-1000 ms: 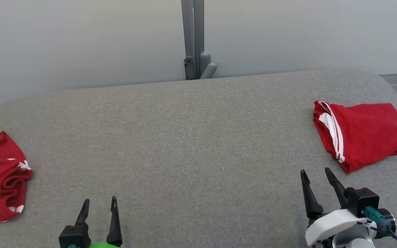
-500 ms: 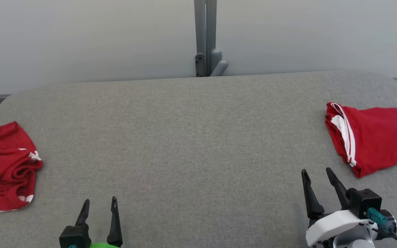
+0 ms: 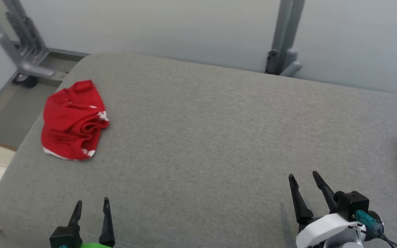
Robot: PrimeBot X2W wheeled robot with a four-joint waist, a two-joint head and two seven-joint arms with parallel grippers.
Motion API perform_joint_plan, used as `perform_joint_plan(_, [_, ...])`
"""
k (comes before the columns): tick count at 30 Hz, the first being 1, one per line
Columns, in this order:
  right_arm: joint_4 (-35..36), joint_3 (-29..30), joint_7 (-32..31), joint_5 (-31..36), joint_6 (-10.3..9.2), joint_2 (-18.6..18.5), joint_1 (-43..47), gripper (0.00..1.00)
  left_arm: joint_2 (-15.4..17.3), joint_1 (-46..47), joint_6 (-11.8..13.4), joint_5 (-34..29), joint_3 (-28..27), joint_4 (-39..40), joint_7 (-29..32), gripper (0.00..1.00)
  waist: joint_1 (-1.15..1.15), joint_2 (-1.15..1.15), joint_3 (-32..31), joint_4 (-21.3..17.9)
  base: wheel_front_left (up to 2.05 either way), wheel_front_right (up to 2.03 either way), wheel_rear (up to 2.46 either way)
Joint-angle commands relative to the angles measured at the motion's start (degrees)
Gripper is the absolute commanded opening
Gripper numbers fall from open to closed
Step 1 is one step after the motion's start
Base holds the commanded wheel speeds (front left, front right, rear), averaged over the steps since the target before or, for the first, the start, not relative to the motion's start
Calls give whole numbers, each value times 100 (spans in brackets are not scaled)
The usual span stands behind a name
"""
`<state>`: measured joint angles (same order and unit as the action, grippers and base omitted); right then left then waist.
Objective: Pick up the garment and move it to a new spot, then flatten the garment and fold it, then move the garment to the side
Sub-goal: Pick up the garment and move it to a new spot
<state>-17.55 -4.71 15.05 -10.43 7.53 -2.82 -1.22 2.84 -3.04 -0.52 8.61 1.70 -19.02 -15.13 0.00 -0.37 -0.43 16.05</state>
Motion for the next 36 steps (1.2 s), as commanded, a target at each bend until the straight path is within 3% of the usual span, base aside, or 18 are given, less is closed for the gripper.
perform_joint_plan(1, [-37,-28,17,-33,-9,-18,1,100,13,-32,-16,-11,-42,-29,1,100,0,37,126,1138,0,0,0])
perform_joint_plan(4, [-99,-190,17,-4,-9,-19,-73,100,14,-110,-2,26,-156,-27,1,100,0,37,163,1416,0,0,0])
perform_joint_plan(11, [-349,-590,17,-51,-9,-25,-388,100,8,-257,55,337,-335,125,1,100,0,37,299,1491,0,0,0])
perform_joint_plan(19, [-298,-375,17,31,-9,-25,-251,100,13,48,-104,414,-271,-167,1,100,0,37,376,1424,0,0,0])
perform_joint_plan(25, [-55,-417,17,193,-9,-279,-462,100,17,882,-331,426,-489,-612,0,100,0,37,971,884,0,0,0])
perform_joint_plan(36, [575,-632,17,176,-9,-925,-930,100,609,3236,-657,558,-913,-2217,0,100,0,37,2048,26,0,0,0])
